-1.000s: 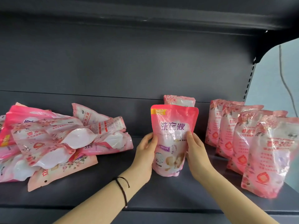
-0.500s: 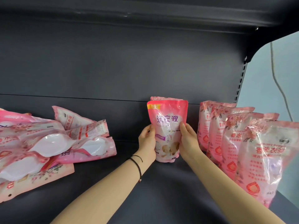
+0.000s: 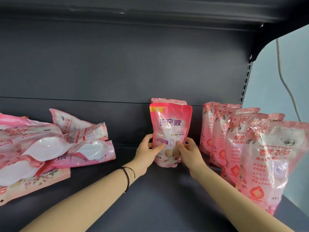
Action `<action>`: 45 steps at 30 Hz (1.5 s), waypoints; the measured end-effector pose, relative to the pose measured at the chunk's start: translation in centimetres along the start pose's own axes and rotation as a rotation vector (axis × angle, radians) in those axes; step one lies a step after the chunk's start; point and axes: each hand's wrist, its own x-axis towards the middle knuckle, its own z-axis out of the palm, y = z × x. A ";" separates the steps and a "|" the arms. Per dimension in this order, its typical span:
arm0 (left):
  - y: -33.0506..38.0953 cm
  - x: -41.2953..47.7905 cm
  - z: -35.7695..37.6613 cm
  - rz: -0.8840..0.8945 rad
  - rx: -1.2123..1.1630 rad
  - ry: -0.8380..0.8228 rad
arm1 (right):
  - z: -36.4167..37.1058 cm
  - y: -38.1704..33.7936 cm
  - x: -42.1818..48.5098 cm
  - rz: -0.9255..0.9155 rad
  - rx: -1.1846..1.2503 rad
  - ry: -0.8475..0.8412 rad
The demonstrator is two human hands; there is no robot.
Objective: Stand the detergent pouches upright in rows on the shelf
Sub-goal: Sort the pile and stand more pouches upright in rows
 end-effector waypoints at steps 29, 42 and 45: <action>10.9 -7.1 -25.3 0.607 1.782 -0.004 | 9.7 -14.2 -3.3 -0.676 -1.633 -0.545; 9.4 -5.1 -41.6 0.225 1.680 0.076 | 26.9 -18.0 -4.0 -0.665 -1.392 -0.697; 8.6 -3.3 -42.6 0.099 1.385 0.105 | 29.7 -18.2 -3.1 -0.510 -1.150 -0.765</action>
